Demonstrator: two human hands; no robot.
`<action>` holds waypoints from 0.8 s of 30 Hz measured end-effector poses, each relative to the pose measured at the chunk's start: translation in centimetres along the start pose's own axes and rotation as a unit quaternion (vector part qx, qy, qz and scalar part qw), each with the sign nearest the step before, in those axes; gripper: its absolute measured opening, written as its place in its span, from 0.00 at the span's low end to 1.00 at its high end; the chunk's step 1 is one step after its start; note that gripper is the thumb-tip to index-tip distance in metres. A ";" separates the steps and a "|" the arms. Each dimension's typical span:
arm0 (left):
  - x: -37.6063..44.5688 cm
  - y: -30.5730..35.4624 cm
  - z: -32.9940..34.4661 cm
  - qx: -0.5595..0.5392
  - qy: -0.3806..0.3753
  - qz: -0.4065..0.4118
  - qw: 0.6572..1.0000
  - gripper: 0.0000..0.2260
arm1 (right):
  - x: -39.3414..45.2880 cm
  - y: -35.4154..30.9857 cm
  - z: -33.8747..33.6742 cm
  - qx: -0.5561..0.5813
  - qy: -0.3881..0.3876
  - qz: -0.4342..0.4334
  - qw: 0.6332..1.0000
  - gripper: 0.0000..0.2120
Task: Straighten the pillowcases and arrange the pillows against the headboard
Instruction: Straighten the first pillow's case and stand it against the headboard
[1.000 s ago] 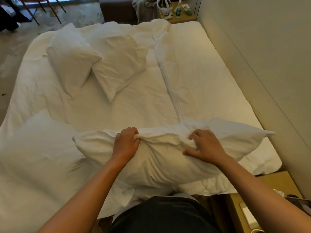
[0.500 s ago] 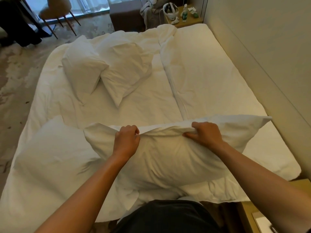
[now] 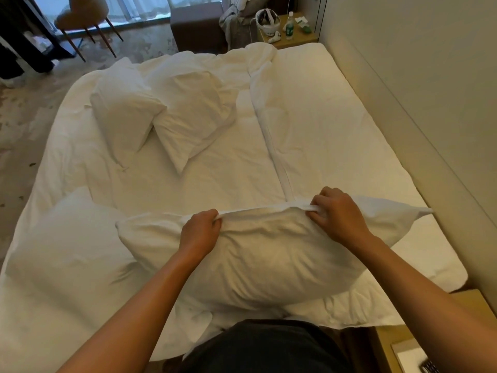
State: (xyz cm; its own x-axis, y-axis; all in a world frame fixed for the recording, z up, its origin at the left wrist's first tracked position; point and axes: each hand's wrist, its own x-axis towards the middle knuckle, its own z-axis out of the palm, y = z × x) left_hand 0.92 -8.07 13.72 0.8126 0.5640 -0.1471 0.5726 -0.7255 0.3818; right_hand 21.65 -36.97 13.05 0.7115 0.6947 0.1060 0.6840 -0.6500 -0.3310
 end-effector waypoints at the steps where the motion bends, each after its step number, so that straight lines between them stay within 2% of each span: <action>1: 0.1 0.1 -0.3 0.001 0.009 0.003 1.000 0.13 | -0.2 0.2 -0.2 -0.005 0.026 0.003 1.000 0.09; 4: 0.5 0.2 -1.1 0.019 0.033 0.023 0.999 0.12 | -0.3 0.4 -0.9 -0.031 0.093 0.010 0.995 0.07; 8: 1.1 0.5 -1.9 0.013 0.064 0.024 0.998 0.13 | 0.2 0.3 -1.6 -0.026 0.110 0.045 0.993 0.07; 12: 1.9 0.8 -2.2 0.004 0.058 0.014 0.998 0.12 | 0.3 0.4 -1.2 0.027 0.086 0.074 0.993 0.07; 18: 3.3 0.4 -1.7 -0.044 -0.036 -0.027 0.998 0.12 | 1.2 0.6 -0.3 0.110 -0.002 0.081 0.991 0.11; 24: 3.6 -0.8 -1.6 -0.038 -0.068 -0.039 0.996 0.15 | 2.6 1.5 0.1 0.100 -0.023 0.056 0.993 0.14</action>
State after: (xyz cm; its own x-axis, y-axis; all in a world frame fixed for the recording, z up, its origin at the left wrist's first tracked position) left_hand 3.23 -4.81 14.32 0.7764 0.5546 -0.2993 0.6285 -0.6466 0.4322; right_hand 24.51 -36.11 12.75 0.7705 0.6372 0.0166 0.5515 -0.6533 -0.5187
